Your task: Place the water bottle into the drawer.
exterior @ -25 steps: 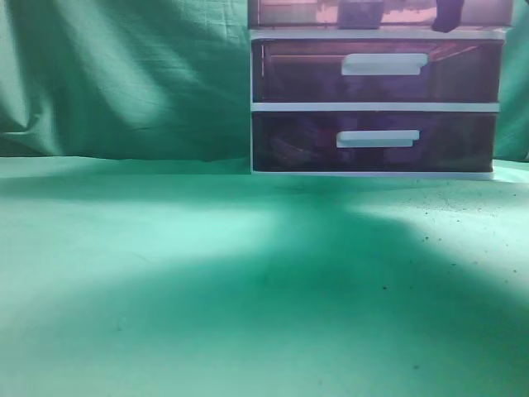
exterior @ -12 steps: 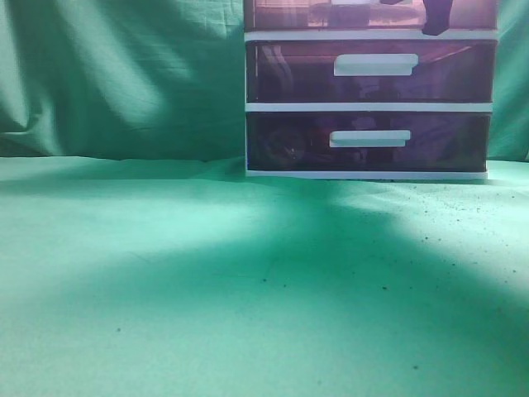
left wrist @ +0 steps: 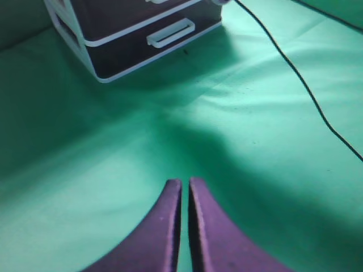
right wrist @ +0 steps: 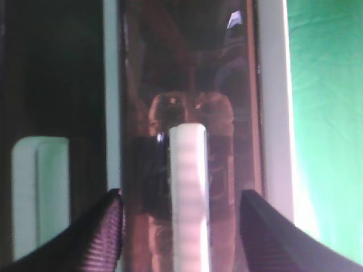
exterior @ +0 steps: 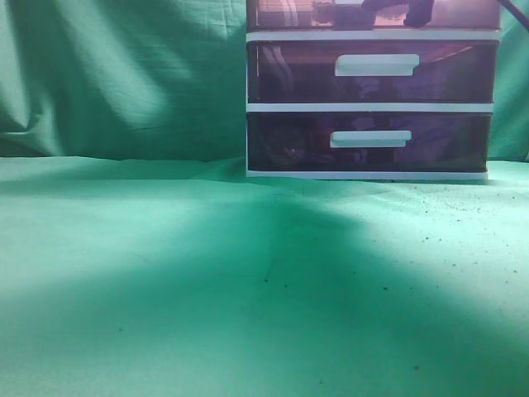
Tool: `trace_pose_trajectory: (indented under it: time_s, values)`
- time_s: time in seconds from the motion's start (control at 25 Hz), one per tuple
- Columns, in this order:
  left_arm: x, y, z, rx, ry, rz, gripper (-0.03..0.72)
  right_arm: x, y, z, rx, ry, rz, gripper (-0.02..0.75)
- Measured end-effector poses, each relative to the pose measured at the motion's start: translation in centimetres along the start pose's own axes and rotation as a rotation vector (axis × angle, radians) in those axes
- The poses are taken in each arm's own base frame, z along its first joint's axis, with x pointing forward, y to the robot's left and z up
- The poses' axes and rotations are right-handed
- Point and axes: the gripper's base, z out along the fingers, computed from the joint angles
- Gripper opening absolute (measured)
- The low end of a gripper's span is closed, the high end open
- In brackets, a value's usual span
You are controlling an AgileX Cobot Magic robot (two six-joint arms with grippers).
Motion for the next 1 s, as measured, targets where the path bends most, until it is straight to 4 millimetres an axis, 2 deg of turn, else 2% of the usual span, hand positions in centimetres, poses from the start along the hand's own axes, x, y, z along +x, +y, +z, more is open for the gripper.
trace_pose_trajectory:
  time_s: [0.12, 0.2, 0.24, 0.36, 0.48, 0.52, 0.56, 0.68, 0.72, 0.8, 1.0]
  values:
    - [0.0, 0.2, 0.1, -0.02, 0.0, 0.011, 0.0, -0.3, 0.3, -1.3, -0.014, -0.004, 0.019, 0.393]
    - [-0.1, 0.2, 0.2, -0.023, 0.0, 0.013, 0.0, -1.2, 0.0, -2.7, -0.011, -0.02, 0.059, 0.393]
    - [-0.1, 0.2, 0.2, -0.023, 0.0, 0.013, 0.0, -1.8, 0.0, -3.6, -0.013, -0.032, 0.111, 0.419]
    - [-0.5, 0.0, 0.0, 0.0, -0.052, 0.006, 0.0, -4.8, -0.9, -7.1, -0.017, -0.081, 0.412, 0.419]
    - [-0.4, -0.3, -1.3, 0.06, -0.141, 0.02, 0.0, -8.1, -2.0, -10.7, -0.108, -0.095, 0.68, 0.419]
    - [-0.2, -0.4, -1.9, 0.074, -0.166, 0.023, 0.0, -8.8, -2.3, -12.0, -0.152, -0.08, 0.744, 0.361]
    - [0.2, -0.3, -2.5, 0.08, -0.185, 0.026, 0.0, -9.8, -2.3, -13.3, -0.207, -0.07, 0.793, 0.305]
    - [2.3, -0.1, -3.7, 0.093, -0.216, 0.021, 0.0, -11.2, -2.4, -16.6, -0.343, -0.004, 0.911, 0.101]
    - [3.2, 0.0, -3.8, 0.095, -0.213, 0.021, 0.0, -11.4, -2.3, -17.7, -0.384, 0.02, 0.957, 0.06]
    - [5.2, 0.2, -4.2, 0.094, -0.212, 0.022, 0.0, -11.6, -2.7, -19.8, -0.441, 0.045, 1.068, 0.0]
    - [10.1, 0.3, -3.6, 0.112, -0.223, 0.011, 0.0, -11.4, -3.8, -24.7, -0.541, 0.031, 1.298, 0.0]
